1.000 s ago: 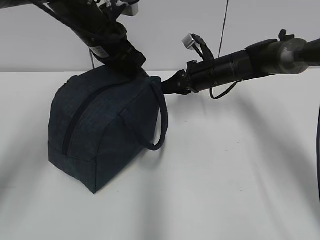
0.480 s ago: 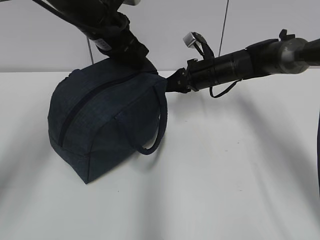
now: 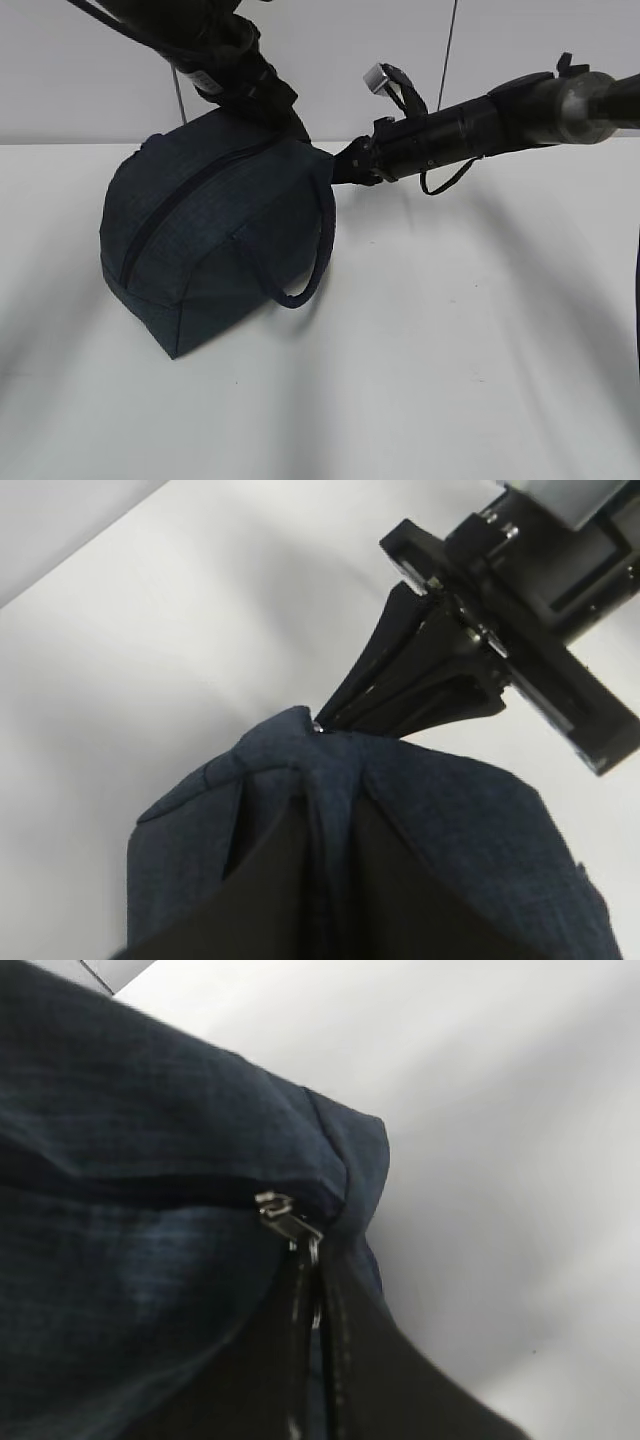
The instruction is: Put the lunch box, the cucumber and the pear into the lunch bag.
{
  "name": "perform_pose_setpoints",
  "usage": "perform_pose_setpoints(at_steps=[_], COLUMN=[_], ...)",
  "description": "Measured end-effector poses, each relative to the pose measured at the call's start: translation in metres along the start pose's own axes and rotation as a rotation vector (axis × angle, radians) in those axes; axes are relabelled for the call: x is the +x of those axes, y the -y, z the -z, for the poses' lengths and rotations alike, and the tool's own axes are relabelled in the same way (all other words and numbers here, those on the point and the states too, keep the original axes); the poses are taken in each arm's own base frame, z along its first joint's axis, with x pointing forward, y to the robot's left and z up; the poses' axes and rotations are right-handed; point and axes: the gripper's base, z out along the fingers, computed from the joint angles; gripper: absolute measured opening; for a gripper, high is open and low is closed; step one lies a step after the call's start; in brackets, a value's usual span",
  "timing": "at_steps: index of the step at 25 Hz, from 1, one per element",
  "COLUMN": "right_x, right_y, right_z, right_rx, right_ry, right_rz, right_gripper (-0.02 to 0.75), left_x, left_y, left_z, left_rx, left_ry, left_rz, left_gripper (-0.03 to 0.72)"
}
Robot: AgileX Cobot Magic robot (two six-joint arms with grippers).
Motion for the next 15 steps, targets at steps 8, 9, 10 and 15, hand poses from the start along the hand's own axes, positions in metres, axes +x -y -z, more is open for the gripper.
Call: perform_pose_setpoints(at_steps=[8,9,10,15], right_x=[-0.0013,-0.0017,-0.0016,-0.0015], right_y=[-0.0004,-0.0002,0.0001,0.0015], right_z=[0.0027,0.0028,0.0028,0.0027], right_rx=[0.051,0.053,0.057,0.089], right_ry=[-0.058,-0.058,-0.059,-0.073], right_rz=[-0.074,-0.079,-0.083,-0.128], right_gripper=[0.000,0.000,0.000,0.000], left_x=[-0.0016,-0.0016,-0.0016,-0.0029], left_y=[0.0011,0.0011,0.0011,0.0007], left_z=[0.0037,0.0037,0.0037,0.0046], left_rx=[0.002,0.002,0.002,-0.004], left_ry=[0.011,0.011,0.011,0.023], left_rz=[-0.019,-0.021,-0.024,-0.027], left_gripper=[0.018,0.018,0.018,0.018])
